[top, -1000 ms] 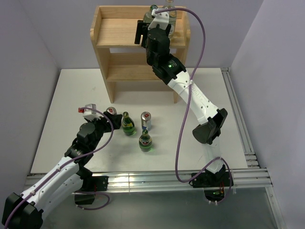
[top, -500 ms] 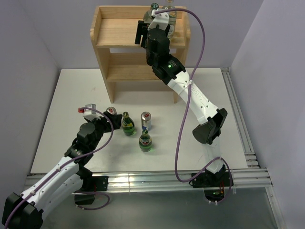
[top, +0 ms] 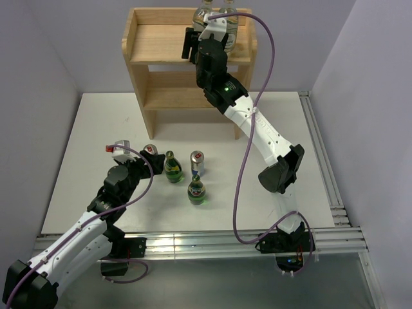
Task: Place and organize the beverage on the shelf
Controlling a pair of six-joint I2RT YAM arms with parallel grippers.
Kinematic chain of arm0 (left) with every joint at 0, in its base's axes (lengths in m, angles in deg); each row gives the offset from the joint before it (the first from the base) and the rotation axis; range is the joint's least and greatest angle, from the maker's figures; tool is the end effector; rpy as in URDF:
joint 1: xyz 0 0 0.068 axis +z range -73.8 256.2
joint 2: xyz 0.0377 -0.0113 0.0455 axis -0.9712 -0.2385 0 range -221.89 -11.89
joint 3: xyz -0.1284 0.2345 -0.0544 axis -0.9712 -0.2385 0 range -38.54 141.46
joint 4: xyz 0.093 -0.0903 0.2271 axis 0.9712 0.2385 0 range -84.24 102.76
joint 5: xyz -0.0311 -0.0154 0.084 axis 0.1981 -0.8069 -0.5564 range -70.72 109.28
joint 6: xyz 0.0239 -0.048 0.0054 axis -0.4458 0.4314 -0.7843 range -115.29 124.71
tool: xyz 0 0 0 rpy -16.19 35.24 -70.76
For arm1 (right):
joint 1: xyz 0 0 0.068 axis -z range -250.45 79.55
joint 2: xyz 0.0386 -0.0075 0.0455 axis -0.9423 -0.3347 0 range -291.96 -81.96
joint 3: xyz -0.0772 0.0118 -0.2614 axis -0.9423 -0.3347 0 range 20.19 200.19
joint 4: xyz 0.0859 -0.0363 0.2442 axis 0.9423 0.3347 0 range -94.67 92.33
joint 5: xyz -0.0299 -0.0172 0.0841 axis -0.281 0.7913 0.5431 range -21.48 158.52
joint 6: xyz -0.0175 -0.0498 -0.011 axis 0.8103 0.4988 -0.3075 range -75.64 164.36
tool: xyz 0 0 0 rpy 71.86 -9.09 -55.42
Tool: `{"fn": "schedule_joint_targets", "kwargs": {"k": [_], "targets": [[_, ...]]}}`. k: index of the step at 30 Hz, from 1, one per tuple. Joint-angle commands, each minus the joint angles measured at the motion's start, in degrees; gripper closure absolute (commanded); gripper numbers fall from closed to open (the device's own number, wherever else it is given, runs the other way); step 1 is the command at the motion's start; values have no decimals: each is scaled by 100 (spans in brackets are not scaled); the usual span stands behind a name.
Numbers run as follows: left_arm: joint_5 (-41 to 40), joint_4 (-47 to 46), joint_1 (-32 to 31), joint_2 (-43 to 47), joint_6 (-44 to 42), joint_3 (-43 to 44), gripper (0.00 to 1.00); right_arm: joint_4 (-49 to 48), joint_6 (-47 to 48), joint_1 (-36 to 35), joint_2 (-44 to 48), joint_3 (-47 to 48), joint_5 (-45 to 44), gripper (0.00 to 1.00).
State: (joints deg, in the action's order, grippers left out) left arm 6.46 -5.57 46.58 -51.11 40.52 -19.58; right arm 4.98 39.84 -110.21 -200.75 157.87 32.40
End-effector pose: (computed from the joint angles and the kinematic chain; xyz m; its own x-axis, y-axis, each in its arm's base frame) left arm 0.1547 -0.0788 0.2350 -0.2799 -0.4972 -0.8212 0.1574 0.8201 -0.5501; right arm 0.3678 0.2786 0.4975 0.1177 0.1807 -0.9765 -0.0789 0.9819 0.1721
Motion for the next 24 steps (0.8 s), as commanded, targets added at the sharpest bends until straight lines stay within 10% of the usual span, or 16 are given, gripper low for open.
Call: {"fn": "schedule_joint_targets", "kwargs": {"k": [1,24], "targets": [[7,-203,-17,-6,13,11,4,380,12,48,-216,30,-167,37],[-10,-211,-25,-42,13,20,4,406,-67,75,-295,-137,-132,20]]}}
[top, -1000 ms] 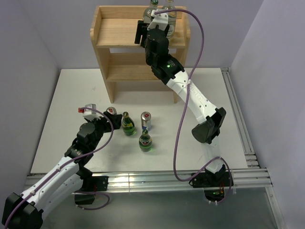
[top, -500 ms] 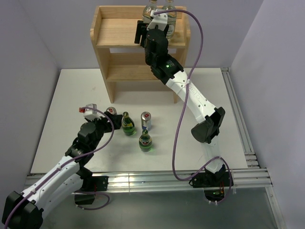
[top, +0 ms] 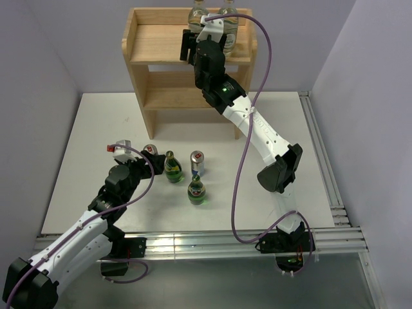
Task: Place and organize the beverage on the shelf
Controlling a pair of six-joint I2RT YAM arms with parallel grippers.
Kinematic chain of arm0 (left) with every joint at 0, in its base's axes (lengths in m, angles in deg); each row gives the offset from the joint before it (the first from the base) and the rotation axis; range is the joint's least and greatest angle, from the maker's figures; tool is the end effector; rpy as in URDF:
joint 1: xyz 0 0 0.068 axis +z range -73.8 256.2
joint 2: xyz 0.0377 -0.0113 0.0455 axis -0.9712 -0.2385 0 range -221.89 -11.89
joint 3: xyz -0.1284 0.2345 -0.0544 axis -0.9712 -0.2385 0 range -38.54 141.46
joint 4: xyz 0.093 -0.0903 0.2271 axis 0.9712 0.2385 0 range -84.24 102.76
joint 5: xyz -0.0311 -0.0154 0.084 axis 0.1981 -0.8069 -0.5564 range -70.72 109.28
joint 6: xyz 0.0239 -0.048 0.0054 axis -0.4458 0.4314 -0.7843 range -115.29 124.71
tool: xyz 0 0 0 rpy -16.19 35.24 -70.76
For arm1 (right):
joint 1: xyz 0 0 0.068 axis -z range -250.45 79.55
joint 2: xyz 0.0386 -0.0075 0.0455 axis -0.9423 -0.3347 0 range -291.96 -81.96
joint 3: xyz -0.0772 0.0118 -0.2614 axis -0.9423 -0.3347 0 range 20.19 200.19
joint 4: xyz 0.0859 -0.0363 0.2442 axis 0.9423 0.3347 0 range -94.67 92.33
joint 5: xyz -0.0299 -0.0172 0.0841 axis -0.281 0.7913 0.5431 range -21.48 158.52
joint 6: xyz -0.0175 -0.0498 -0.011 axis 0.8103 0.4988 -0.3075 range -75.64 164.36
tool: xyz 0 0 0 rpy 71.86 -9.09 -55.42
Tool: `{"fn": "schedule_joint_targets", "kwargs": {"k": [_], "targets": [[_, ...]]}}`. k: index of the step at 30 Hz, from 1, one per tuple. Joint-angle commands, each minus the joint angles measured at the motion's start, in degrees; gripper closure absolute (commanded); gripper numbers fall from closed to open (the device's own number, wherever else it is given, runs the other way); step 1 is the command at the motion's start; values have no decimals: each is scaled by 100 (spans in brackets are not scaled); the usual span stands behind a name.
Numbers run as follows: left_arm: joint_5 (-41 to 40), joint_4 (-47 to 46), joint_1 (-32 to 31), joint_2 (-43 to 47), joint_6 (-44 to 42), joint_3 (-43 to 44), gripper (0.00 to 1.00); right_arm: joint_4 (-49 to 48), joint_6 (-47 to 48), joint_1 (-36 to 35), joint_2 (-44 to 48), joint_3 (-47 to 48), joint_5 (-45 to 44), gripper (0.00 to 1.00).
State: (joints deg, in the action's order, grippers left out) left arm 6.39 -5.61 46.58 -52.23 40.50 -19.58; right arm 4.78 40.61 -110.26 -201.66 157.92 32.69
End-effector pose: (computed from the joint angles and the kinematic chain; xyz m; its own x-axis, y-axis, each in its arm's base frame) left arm 0.1568 -0.0799 0.2320 -0.2927 -0.4894 -0.8215 0.1476 0.8257 -0.5445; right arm 0.3720 0.2829 0.4911 0.1096 0.1603 -0.9810 -0.0818 0.9850 0.1518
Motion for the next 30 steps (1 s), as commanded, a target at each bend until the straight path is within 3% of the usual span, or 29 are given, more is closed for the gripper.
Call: {"fn": "schedule_joint_targets", "kwargs": {"k": [1,3,7,11,30], "targets": [[-12,-216,-17,79,16,11,4,417,-152,79,-185,-202,-161,20],[-4,-207,-17,79,16,2,4,391,-161,79,-159,-264,-169,20],[-12,-198,-17,96,7,2,4,382,-161,70,-72,-396,-152,8],[-30,-189,-26,96,-2,11,4,312,-170,61,69,-615,-152,4],[-109,-66,-17,175,-28,55,4,13,-258,-132,1018,-1845,-398,3]]}}
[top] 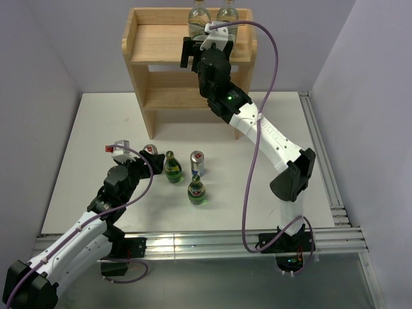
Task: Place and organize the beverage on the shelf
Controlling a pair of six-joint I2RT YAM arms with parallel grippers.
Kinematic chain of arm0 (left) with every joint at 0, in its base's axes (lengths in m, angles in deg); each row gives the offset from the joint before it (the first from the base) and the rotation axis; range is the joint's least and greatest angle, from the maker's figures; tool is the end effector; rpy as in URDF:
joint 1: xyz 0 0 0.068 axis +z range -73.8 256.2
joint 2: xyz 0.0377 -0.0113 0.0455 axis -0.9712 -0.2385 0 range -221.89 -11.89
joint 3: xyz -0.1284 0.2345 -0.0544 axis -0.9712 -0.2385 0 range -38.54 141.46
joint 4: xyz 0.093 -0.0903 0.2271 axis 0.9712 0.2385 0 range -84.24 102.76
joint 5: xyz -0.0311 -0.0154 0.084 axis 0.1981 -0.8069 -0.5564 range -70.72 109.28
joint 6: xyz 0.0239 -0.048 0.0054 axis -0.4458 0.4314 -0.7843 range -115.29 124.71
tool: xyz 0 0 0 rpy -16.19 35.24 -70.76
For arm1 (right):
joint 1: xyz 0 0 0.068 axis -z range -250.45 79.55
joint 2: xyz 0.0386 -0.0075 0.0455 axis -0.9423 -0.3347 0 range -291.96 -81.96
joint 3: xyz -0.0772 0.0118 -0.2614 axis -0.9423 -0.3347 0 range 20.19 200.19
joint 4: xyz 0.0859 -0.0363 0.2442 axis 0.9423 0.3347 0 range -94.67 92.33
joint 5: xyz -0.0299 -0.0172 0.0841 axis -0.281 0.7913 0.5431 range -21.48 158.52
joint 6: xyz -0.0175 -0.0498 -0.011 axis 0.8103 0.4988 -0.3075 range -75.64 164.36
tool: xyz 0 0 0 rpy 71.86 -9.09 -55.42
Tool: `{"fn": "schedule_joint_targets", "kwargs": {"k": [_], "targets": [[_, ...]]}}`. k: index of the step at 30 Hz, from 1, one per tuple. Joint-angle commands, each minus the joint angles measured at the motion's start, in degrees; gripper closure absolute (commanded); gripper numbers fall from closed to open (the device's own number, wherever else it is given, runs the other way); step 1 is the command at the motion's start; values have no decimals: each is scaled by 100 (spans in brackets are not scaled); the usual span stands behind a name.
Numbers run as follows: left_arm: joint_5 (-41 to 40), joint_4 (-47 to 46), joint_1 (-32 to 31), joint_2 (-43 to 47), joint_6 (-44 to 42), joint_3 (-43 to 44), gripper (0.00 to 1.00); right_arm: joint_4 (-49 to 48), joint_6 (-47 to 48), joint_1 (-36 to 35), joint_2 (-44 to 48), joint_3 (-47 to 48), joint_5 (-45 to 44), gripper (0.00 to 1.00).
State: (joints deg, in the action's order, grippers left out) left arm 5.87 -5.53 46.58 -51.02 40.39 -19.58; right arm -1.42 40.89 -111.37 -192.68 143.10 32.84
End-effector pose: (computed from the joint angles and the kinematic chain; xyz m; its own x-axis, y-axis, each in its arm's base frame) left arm 0.1547 -0.0784 0.2352 -0.2733 -0.4973 -0.8234 0.1505 0.8233 -0.5472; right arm 0.3475 0.2737 0.4868 0.1115 0.1616 -0.9805 -0.1036 0.9832 0.1503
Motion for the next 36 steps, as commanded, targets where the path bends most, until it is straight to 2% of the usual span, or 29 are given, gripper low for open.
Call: {"fn": "schedule_joint_targets", "kwargs": {"k": [1,9,18,20,24,26,36], "targets": [[-57,-75,-17,55,-17,64,4,616,-312,-38,173,-425,-431,3],[-92,-31,-17,81,-35,81,4,441,-444,-205,883,-1285,-562,3],[-127,-31,-25,90,-44,90,4,281,-629,-828,2052,-2603,-1019,3],[-144,-5,-25,99,-44,90,4,361,-936,-978,2334,-2955,-1160,3],[-127,4,-17,152,-53,90,4,387,-1621,-1356,3264,-4403,-1239,4],[-118,-14,-26,161,-53,73,4,483,-1973,-1593,3503,-4792,-1292,3],[-92,65,-26,204,-44,99,4,1836,-3774,-2911,4584,-6638,-1846,4]]}}
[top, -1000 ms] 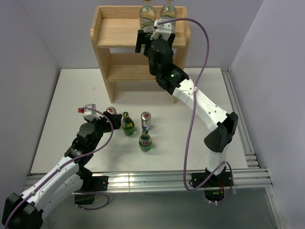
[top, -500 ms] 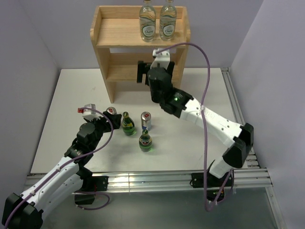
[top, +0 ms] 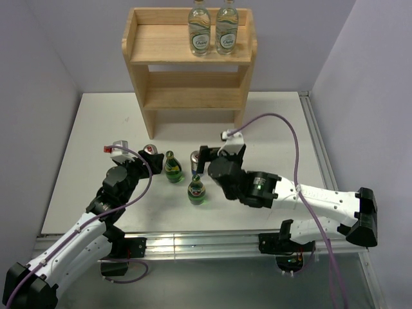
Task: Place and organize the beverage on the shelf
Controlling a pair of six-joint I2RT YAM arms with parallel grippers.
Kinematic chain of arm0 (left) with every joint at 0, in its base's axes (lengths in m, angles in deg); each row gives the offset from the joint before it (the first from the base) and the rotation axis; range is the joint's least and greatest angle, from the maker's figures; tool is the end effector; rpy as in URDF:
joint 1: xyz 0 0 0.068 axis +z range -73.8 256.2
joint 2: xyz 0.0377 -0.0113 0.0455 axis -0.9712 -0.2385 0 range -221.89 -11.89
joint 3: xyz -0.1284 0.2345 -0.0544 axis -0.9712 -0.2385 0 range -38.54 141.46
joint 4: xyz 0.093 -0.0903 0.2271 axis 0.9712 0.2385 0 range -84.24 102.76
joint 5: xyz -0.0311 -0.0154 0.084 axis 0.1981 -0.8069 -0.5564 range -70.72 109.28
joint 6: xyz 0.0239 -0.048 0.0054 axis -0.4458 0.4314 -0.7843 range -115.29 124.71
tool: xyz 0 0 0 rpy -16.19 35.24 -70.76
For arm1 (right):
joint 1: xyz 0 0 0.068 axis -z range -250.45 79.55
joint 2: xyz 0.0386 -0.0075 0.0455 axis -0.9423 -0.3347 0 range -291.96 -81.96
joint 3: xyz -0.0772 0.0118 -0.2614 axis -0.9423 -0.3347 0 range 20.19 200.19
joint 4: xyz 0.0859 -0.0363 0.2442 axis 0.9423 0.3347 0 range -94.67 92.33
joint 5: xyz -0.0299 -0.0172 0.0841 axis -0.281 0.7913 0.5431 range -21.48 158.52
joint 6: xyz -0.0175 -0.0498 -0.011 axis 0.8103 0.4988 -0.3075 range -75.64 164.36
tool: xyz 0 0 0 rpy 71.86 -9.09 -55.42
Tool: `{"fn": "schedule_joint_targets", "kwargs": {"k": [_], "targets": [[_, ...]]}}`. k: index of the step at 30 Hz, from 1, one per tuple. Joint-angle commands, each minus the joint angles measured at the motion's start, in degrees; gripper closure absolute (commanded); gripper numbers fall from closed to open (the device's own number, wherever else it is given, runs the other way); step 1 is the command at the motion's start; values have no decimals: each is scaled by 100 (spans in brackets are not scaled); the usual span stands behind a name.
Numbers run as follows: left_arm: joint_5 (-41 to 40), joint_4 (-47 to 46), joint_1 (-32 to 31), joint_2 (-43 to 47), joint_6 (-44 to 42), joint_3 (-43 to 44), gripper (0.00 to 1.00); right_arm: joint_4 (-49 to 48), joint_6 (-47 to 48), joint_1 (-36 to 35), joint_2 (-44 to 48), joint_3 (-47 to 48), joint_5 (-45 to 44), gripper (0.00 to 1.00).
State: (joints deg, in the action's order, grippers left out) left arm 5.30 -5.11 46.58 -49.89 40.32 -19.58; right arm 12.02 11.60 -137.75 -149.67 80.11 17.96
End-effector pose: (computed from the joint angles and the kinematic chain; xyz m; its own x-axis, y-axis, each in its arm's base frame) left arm 0.1525 -0.0768 0.2374 -0.2587 -0.5029 -0.8247 0.1490 0.8228 -0.5485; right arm 0.1252 0.2280 0.3440 -0.3048 0.1621 -0.9385 -0.1783 0.9583 0.2234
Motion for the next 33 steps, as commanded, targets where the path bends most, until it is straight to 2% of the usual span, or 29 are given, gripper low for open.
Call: {"fn": "schedule_joint_targets", "kwargs": {"k": [1,7,12,21,28,33], "targets": [[-26,41,-17,100,-37,108,4,615,-1195,-500,327,-436,-488,4],[-96,225,-25,161,-37,187,3,1213,-2312,-1143,337,-1000,-700,4],[-158,375,-26,293,-37,213,3,1337,-2814,-1705,179,-1079,-876,4],[-193,428,-17,302,-28,231,3,1416,-3395,-2304,-559,-956,-903,4],[-158,419,-17,284,-20,222,3,626,-2948,-2199,-1209,-1132,-719,2],[-167,446,-17,302,-28,213,3,-340,-2237,-1708,-1588,-1377,-279,0]]}}
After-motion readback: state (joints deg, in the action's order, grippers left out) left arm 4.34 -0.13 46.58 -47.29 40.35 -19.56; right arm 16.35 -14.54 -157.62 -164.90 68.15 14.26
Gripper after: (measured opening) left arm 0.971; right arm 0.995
